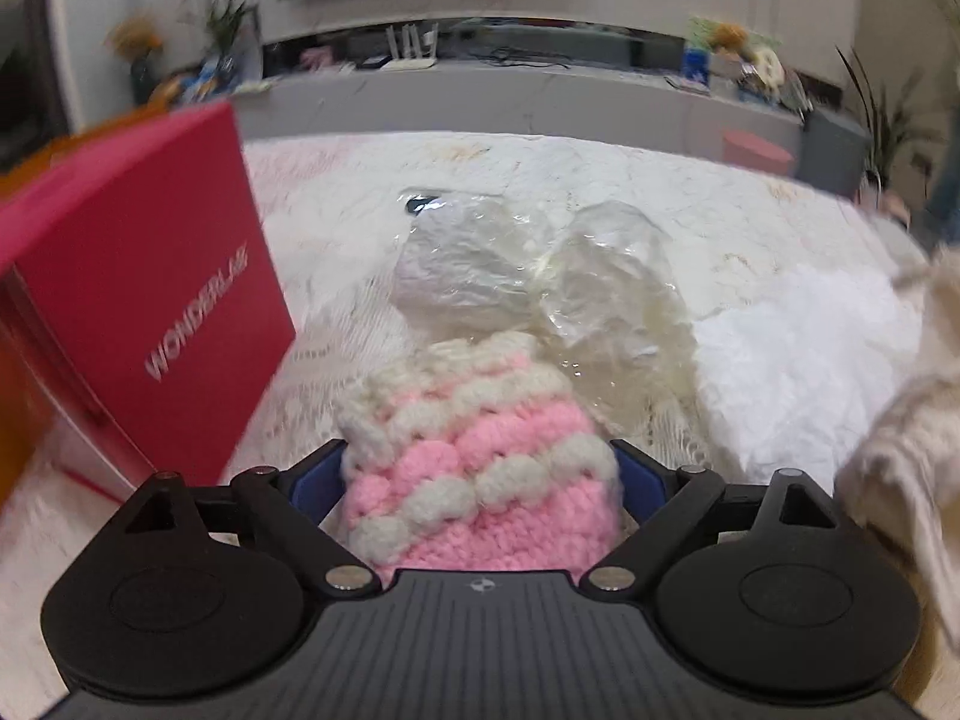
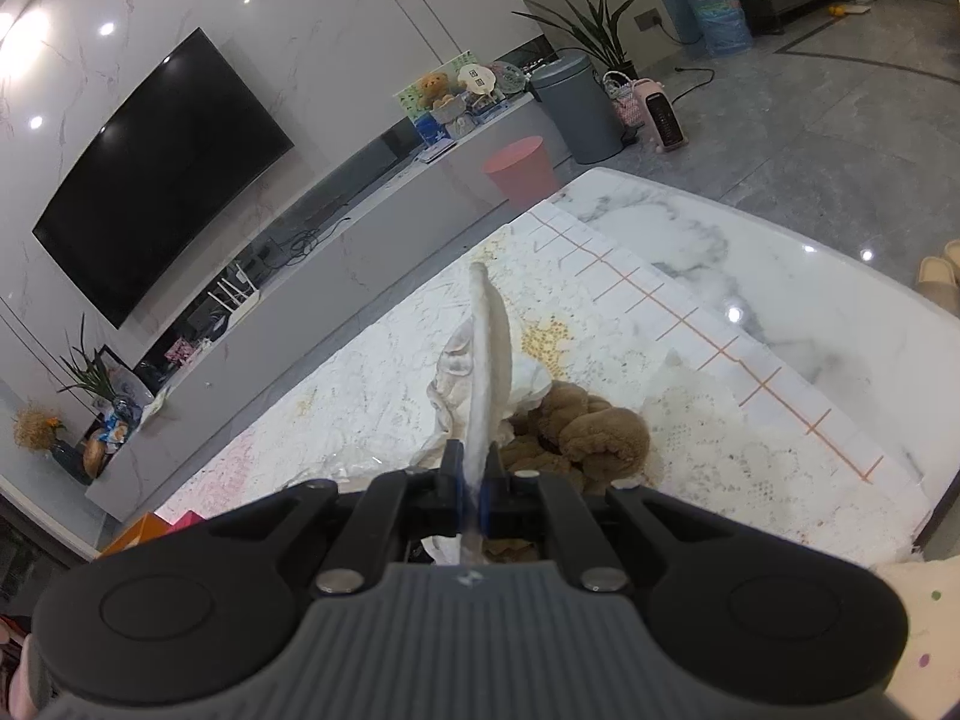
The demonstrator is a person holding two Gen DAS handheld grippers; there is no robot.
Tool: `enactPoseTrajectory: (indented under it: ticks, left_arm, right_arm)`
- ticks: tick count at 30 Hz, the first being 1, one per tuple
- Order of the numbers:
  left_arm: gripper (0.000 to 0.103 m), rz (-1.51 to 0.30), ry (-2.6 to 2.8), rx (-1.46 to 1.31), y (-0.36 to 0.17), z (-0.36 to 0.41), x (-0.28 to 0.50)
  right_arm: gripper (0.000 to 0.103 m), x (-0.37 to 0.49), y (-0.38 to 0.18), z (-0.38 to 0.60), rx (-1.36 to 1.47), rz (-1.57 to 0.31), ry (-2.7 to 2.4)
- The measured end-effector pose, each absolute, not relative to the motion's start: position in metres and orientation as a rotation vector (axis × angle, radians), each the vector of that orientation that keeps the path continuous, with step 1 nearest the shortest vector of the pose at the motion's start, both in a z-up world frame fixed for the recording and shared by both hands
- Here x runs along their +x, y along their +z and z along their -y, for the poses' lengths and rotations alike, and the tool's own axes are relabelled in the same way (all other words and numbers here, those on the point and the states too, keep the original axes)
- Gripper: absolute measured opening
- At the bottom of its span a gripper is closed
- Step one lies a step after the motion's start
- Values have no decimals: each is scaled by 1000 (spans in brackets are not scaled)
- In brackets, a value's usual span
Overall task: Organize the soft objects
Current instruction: 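Grasp the pink-and-white crocheted ball with the left gripper while the right gripper grasps the white cloth pad, then carry the crocheted ball with the left gripper to the orange box and release it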
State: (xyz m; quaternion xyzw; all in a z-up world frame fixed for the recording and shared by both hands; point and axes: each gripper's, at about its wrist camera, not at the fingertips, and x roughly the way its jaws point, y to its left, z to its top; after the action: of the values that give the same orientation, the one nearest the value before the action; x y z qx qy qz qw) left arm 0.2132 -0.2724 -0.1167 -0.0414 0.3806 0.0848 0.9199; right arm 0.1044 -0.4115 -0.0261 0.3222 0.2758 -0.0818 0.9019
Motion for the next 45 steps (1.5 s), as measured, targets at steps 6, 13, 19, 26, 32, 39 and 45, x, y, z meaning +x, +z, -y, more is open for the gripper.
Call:
enactPoseTrajectory:
  ticks: [6, 13, 19, 26, 32, 39, 45]
  left_arm:
    - [82, -794, 128, -60, -106, 270, 206]
    - [52, -754, 90, -33, -83, 273, 201]
    - [46, -755, 17, -45, -71, 262, 187]
    - [46, -643, -34, 26, -40, 247, 164]
    - [46, -584, -79, -1, -3, 219, 154]
    - [46, -518, -108, 7, 39, 176, 145]
    - [47, -450, -100, 14, 67, 127, 137]
  right_arm:
    - [2, 104, -26, 411, 681, -562, -152]
    - [2, 104, -20, 404, 657, -562, -128]
    - [2, 100, -16, 402, 647, -547, -116]
    - [2, 95, -15, 400, 639, -554, -146]
    - [2, 93, -7, 392, 617, -545, -148]
    - [2, 78, 24, 374, 620, -444, -16]
    - [2, 79, 39, 344, 562, -429, 50]
